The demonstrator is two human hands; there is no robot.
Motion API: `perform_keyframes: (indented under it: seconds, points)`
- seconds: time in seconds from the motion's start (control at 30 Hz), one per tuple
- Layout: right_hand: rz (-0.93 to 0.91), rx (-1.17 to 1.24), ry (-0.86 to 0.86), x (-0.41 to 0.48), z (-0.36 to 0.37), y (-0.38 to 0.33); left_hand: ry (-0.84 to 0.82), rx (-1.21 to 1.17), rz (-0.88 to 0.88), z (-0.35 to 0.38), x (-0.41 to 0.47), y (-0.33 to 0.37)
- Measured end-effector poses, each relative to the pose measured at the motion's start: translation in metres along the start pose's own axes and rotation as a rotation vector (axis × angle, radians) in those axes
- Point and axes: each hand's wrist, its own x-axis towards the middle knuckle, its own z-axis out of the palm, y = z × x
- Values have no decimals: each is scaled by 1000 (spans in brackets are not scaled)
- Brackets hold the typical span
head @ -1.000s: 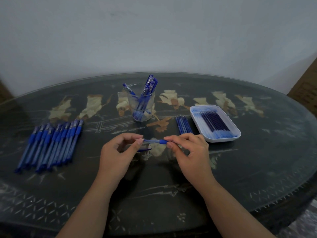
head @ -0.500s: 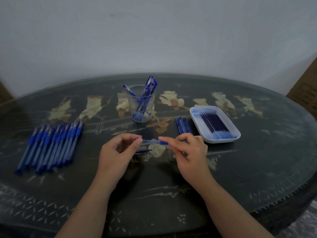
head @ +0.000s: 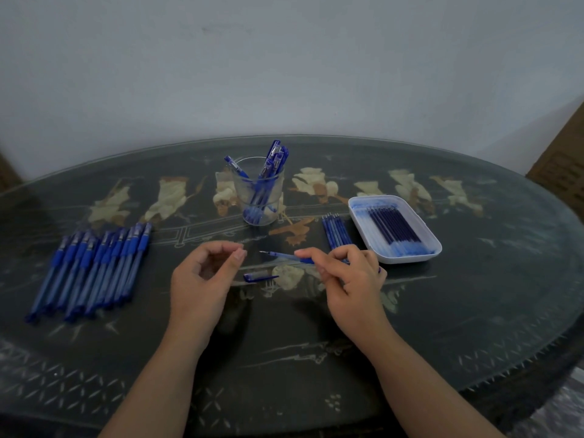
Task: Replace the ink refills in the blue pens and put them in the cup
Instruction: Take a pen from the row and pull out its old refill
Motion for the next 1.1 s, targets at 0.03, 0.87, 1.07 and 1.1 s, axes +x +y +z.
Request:
perform_keyframes:
  seconds: [0.03, 0.87, 1.07, 1.1]
  points:
    - [4, 7, 7, 0, 0, 0, -36, 87, 63, -3, 0, -1]
    - [38, 55, 31, 0, -2, -3, -292, 666, 372, -10, 1, -15]
    - [56, 53, 55, 0, -1, -4, -292, 625, 366, -10, 2, -17]
    - [54, 41, 66, 0, -1, -5, -295, 627, 368, -10, 2, -17]
